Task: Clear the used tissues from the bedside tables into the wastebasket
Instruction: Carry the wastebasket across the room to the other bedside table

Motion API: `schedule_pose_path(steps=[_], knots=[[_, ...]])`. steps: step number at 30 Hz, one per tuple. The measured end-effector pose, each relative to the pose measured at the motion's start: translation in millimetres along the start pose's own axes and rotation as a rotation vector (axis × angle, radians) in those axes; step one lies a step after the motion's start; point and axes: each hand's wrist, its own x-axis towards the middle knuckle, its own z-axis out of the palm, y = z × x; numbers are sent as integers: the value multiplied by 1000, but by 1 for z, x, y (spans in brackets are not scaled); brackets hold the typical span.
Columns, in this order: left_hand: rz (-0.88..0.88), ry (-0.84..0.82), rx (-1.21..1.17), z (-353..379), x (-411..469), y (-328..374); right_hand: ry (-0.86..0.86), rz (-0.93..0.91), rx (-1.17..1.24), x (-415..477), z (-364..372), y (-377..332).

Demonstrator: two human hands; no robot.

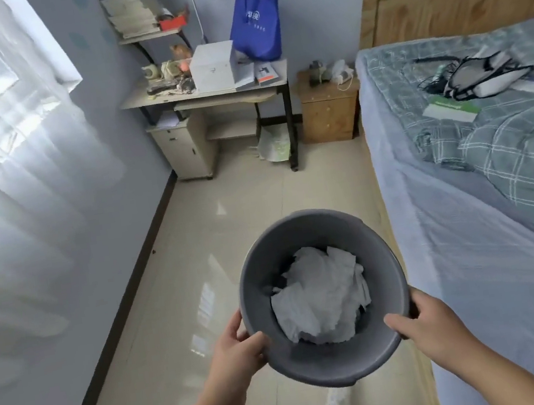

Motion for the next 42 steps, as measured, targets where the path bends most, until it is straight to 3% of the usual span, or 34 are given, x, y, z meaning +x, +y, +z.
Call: schedule_pose_path(steps=[12,21,30,36,42], knots=[[-15,-6,71,56,186,144,57,-8,40,201,-63,-78],[-48,-134,55,106,352,212,177,91,60,336,-107,-104],[-83,-273,123,139,524,317,227,137,118,483,-153,-179],[-87,-327,160,198,613,377,290,218,207,572,-199,-189],[-85,-291,183,264,703,425,232,215,224,688,-261,-189]])
